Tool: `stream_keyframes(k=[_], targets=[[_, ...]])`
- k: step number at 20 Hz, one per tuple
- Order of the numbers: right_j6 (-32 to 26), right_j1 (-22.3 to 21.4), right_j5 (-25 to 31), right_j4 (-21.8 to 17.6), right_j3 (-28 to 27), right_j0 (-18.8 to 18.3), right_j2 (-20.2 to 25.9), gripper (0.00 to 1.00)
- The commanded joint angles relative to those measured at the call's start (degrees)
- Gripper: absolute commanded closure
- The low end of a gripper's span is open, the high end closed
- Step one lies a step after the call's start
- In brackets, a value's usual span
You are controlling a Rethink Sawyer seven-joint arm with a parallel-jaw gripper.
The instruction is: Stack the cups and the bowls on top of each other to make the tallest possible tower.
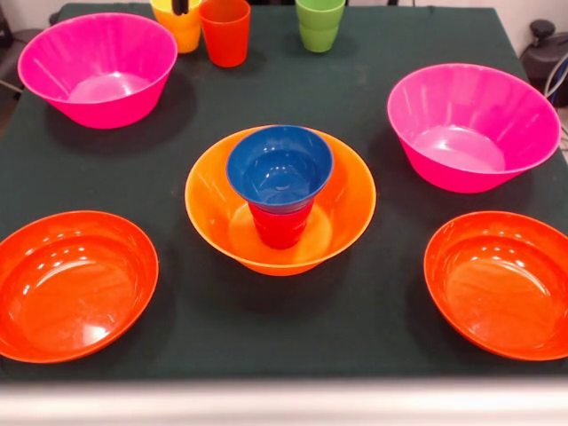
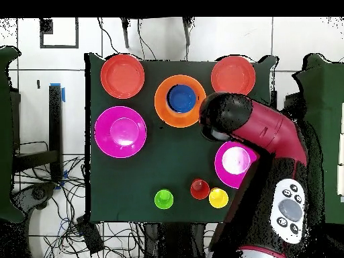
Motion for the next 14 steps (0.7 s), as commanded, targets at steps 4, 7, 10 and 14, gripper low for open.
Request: stream_keyframes(k=[4,7,10,14], targets=[[0.1,-0.4,-7.2,-3.2,14.2,0.9,8.5,0.0],[1.0,0.1,-8.0,-3.2,15.0,1.2,8.7,0.0],[1.4,0.3,-9.1,-3.4,16.0,1.2,8.8,0.0],[1.7,0.3,-11.7,-3.6,18.5,1.0,9.4,0.0]])
